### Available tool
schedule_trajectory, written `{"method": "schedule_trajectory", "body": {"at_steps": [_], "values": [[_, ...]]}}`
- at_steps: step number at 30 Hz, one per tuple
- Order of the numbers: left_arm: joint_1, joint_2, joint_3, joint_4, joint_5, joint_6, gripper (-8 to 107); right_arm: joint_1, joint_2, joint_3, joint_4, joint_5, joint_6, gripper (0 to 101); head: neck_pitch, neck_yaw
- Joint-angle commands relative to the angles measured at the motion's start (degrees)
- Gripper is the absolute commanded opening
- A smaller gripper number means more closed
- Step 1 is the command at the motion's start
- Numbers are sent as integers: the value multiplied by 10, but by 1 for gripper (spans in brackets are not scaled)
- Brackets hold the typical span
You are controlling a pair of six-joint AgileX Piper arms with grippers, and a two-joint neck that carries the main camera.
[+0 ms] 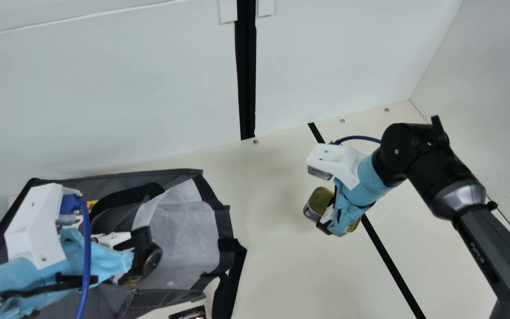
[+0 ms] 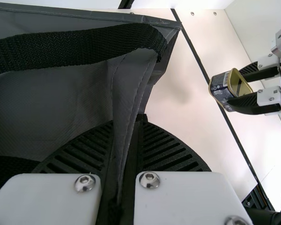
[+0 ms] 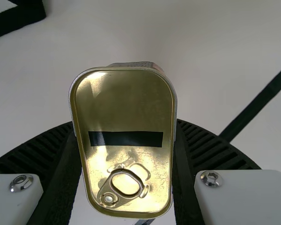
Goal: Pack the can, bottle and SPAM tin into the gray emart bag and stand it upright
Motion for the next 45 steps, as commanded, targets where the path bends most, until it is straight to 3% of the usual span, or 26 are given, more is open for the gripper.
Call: {"method": "schedule_trajectory", "body": {"at_steps": [1,24,45], "values": [[0,0,0,0,0,0,-8,9,0,0,0,0,-2,0,-13,0],[0,0,0,0,0,0,-8,119,-14,12,38,0,-11,0,-13,0],[0,0,0,0,0,0,-8,187,-22,17,118,-13,-20,0,-13,0]]}}
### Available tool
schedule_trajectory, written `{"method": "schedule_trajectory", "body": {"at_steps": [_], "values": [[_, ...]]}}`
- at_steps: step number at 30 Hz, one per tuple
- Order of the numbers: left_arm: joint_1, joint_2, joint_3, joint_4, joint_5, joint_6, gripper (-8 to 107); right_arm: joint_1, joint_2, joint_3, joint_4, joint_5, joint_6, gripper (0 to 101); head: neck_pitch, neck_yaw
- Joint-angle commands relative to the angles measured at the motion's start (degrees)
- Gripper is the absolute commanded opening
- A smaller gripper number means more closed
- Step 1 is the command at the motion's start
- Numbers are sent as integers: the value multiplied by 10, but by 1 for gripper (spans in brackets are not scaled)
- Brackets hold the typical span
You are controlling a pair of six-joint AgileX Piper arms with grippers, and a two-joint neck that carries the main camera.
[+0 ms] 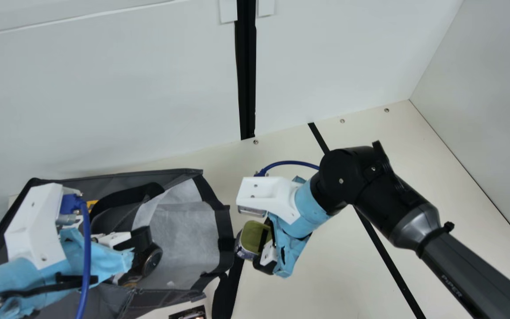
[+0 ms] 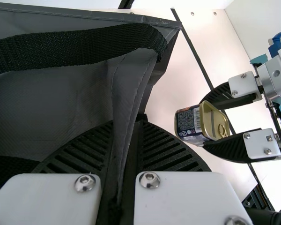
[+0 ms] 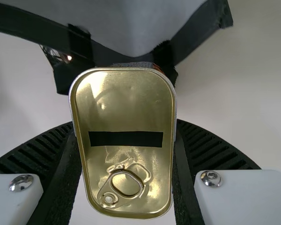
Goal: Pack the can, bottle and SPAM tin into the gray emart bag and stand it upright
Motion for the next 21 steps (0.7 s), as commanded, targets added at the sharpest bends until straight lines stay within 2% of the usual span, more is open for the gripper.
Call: {"method": "schedule_trajectory", "body": {"at_steps": [1,21], "values": [[0,0,0,0,0,0,-8,1,-1,3,14,-7,-2,0,-13,-1],[0,0,0,0,0,0,-8,5,0,42,175,-87,-84,0,-13,-1]]}}
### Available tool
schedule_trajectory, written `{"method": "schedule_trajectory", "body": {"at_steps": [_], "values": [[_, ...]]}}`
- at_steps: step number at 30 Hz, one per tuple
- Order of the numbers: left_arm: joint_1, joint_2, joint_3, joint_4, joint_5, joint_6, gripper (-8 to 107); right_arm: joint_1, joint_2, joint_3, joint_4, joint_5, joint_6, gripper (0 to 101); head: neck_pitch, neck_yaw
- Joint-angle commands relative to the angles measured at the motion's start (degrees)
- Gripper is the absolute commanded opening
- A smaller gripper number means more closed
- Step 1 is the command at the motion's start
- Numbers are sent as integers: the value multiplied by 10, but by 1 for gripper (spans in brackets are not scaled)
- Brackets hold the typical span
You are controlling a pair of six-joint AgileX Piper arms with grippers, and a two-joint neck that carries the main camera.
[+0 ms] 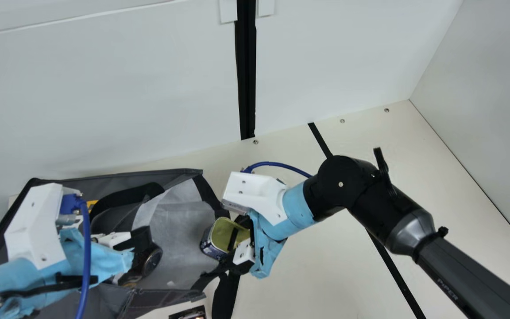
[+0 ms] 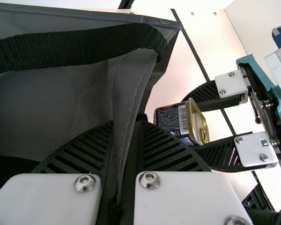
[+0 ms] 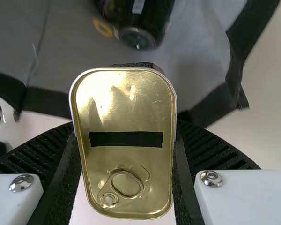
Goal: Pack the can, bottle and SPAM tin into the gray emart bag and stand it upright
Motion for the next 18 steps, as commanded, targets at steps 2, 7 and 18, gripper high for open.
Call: {"method": "schedule_trajectory", "body": {"at_steps": [2,7,18], "values": [[0,0,0,0,0,0,-8,3,3,3,21,-7,-13,0,-13,0],[0,0,0,0,0,0,-8,11,10,8,46,-21,-30,0,-13,0],[0,0,0,0,0,0,-8,38,43,0,91,-51,-50,0,-13,0]]}}
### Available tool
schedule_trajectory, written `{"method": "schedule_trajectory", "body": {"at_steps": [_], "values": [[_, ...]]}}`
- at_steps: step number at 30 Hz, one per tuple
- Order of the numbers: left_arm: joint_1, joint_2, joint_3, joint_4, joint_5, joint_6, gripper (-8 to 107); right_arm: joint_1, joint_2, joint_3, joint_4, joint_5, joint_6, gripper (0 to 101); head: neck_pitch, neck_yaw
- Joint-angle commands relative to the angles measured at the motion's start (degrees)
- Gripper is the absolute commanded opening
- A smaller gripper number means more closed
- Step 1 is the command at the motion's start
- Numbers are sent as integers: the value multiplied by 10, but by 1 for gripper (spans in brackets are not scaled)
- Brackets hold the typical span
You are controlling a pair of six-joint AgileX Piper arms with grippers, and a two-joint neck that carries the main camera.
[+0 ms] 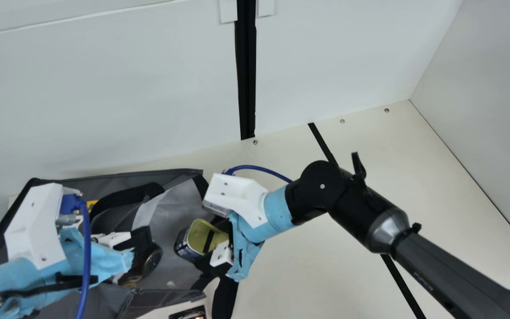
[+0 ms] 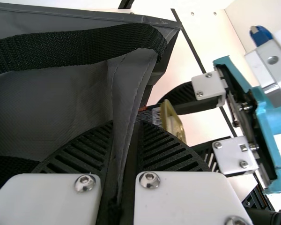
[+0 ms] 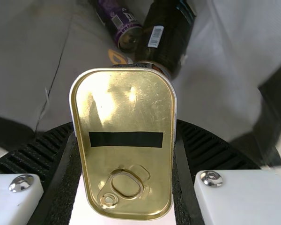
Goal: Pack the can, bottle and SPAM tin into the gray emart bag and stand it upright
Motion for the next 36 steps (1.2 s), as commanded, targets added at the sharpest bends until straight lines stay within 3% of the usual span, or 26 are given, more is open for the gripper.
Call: {"method": "schedule_trajectory", "body": {"at_steps": [1,15,33,36], "values": [[0,0,0,0,0,0,-8,6,6,-4,7,-5,-2,0,-13,0],[0,0,0,0,0,0,-8,52,66,-51,36,-34,-6,0,-13,0],[0,0,0,0,0,0,-8,84,126,-106,30,-49,5,0,-13,0],[0,0,0,0,0,0,-8,86,131,-113,29,-50,8,7,-13,0]]}}
